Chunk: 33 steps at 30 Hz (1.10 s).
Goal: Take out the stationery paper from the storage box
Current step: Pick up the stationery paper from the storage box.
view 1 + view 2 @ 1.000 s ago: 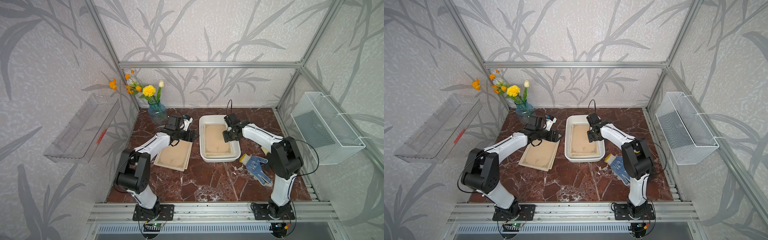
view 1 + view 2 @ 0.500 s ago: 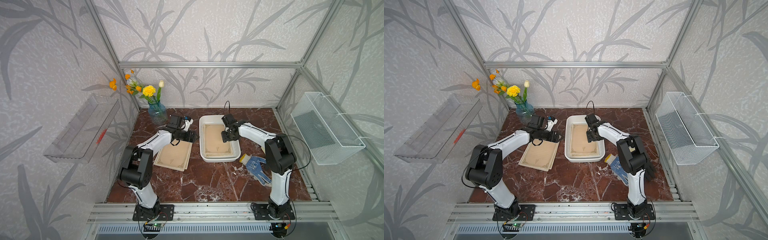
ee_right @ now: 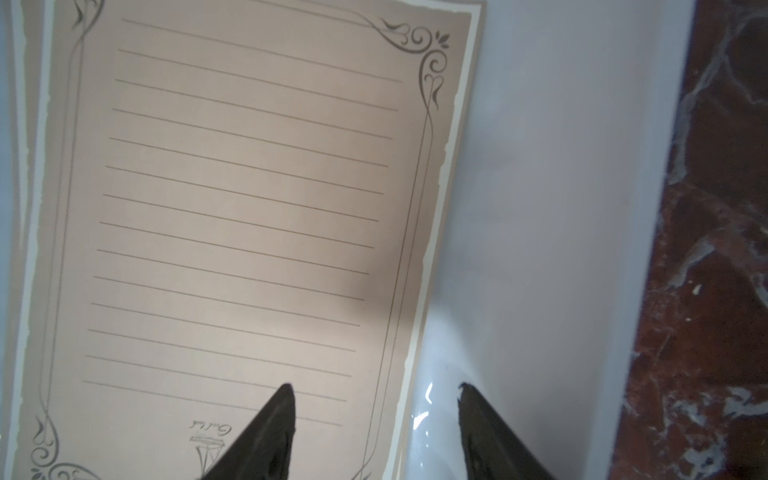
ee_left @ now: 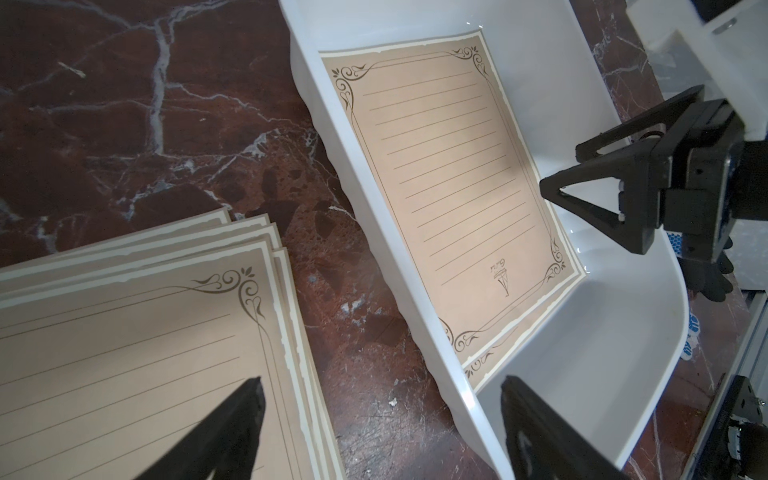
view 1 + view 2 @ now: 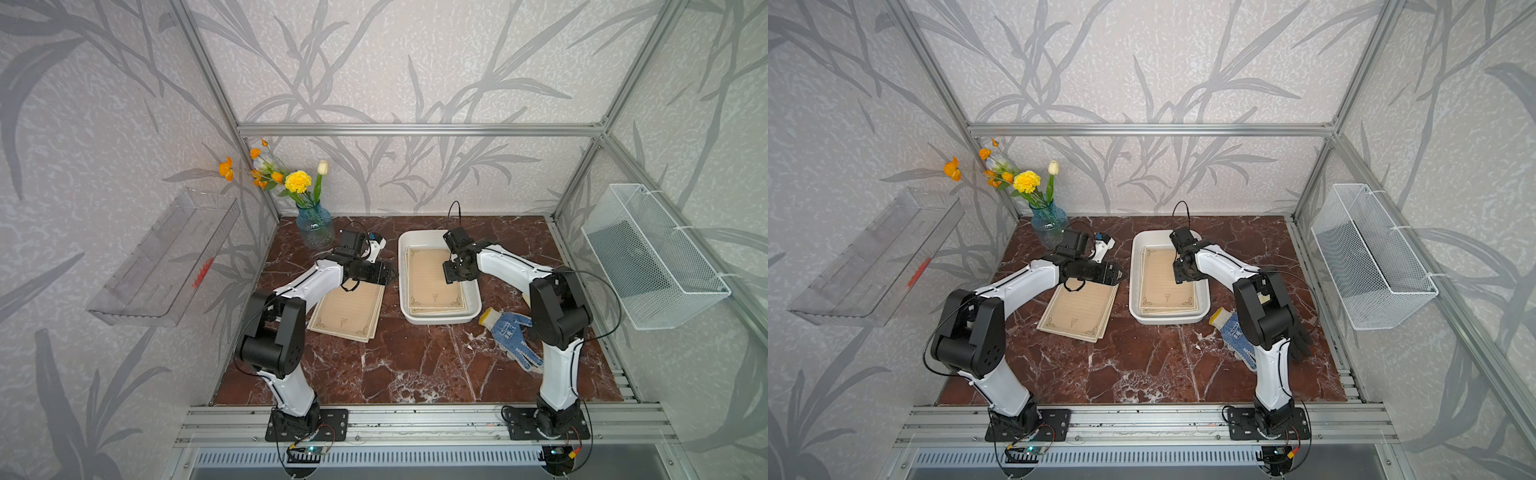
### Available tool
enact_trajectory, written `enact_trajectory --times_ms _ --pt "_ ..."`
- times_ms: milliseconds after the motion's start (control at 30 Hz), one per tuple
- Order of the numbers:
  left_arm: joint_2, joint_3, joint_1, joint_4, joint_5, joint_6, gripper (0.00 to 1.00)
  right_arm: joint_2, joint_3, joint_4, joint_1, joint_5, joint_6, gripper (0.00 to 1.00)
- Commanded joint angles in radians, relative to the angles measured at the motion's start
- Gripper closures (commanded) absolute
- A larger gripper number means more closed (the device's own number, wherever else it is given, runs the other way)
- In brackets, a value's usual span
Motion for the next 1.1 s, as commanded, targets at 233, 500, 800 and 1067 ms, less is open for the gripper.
enact_trajectory --times_ms 233,500,800,1067 --pt "0.056 0.046 -0.005 -0.026 0.028 -0.015 0.11 0.080 0.027 0.000 -0.004 0.036 0.002 0.32" --pt "0.080 0.051 -0.009 -0.021 0.041 -0.026 0.11 0.118 0.054 -0.003 -0.004 0.013 0.026 0.30" --pt "0.087 0.054 -0.021 -0.006 0.063 -0.052 0.11 0.129 0.052 -0.007 -0.004 -0.012 0.056 0.31" --pt "0.094 0.056 -0.029 -0.001 0.078 -0.068 0.11 0.113 0.023 0.012 -0.004 -0.030 0.081 0.36"
